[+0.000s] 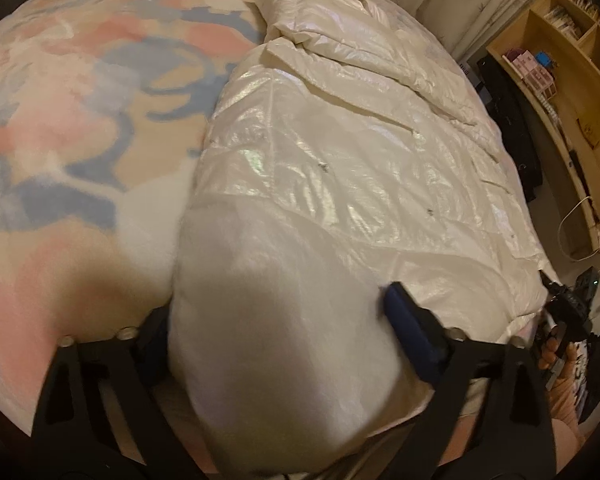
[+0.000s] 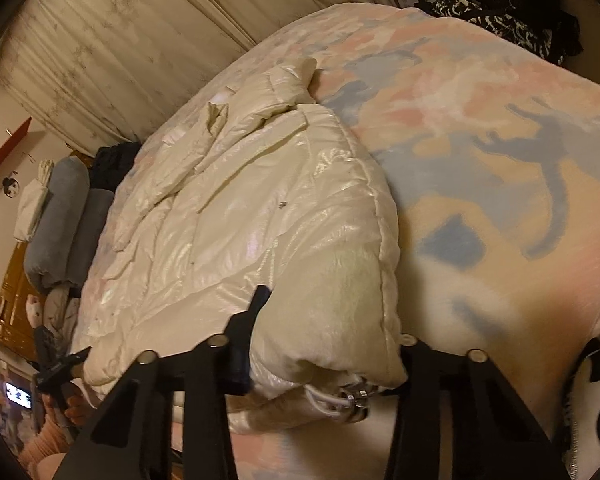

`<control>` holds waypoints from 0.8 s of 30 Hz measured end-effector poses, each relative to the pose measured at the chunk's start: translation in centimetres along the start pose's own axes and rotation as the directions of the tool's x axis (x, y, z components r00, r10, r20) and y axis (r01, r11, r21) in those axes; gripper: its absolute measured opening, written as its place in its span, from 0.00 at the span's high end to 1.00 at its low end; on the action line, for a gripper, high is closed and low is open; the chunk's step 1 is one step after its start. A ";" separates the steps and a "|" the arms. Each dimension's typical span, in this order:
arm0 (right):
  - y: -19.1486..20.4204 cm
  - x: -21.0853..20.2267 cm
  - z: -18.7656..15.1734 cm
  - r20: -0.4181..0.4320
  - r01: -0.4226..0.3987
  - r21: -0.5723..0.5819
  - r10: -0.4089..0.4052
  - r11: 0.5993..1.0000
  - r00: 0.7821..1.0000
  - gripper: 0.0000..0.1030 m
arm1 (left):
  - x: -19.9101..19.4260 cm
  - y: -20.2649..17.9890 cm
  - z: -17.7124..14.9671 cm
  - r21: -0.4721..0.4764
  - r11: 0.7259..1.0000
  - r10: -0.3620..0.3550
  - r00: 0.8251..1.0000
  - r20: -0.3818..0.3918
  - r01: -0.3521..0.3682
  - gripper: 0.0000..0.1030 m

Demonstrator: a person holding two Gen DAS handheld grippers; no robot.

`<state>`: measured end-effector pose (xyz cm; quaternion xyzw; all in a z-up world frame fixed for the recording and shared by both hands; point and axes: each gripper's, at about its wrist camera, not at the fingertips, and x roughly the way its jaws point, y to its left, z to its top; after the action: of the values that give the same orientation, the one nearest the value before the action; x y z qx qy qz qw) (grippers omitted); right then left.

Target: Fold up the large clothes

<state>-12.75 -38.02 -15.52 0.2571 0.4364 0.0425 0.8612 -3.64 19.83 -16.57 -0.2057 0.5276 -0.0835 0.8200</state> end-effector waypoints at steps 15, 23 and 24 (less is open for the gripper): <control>5.9 -6.9 1.5 0.220 -0.021 -0.016 0.024 1.000 0.975 0.82 | -6.7 -4.4 -0.9 -0.066 0.997 -0.017 0.988 0.153 0.027 0.86; 9.2 -14.1 1.6 0.352 -0.114 -0.054 0.126 0.992 0.927 0.83 | -14.6 -3.8 -1.0 -0.148 0.967 -0.166 0.956 0.242 0.206 0.86; 9.5 -14.6 1.8 0.364 -0.127 -0.056 0.139 0.990 0.921 0.83 | -15.5 -3.7 -0.4 -0.160 0.959 -0.187 0.947 0.260 0.233 0.86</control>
<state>-18.90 -34.87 0.57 0.2761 0.2486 0.0589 0.9265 -10.38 21.90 -2.28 -0.3462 0.4039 -0.0946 0.8415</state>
